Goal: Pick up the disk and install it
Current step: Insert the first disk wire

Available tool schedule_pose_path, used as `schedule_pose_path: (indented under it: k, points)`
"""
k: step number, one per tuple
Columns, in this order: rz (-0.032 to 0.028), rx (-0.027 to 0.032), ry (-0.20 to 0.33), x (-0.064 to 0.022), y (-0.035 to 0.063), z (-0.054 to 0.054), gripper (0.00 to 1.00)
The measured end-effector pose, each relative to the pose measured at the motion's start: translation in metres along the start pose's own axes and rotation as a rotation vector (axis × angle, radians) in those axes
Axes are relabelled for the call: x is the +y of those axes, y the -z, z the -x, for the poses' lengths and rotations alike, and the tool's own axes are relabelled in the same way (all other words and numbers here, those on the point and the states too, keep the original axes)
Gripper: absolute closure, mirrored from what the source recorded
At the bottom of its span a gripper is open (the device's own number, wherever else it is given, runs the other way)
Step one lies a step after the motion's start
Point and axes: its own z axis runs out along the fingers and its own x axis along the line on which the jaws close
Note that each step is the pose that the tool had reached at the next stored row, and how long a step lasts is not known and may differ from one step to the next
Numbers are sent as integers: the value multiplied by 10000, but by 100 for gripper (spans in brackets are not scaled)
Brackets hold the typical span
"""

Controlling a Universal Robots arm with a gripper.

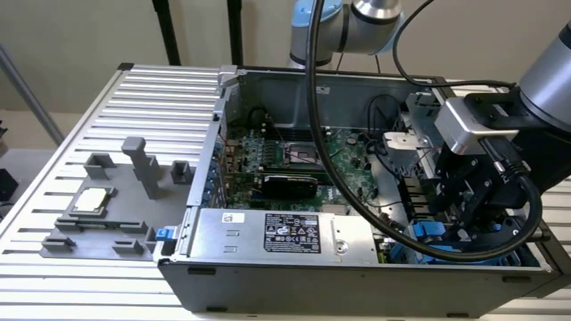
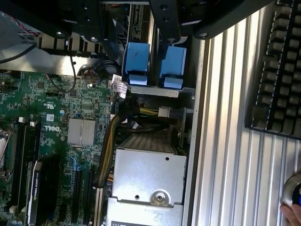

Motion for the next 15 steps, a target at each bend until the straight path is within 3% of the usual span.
schedule_pose_path:
  k: [5, 10, 11, 15]
  points:
    - [-12, 4, 1, 0, 19, 2, 0]
    - [-13, 1, 1, -8, 233, 9, 0]
    - [-13, 0, 1, -14, 280, 10, 100]
    - [-14, -10, 6, -110, 374, 7, 100]
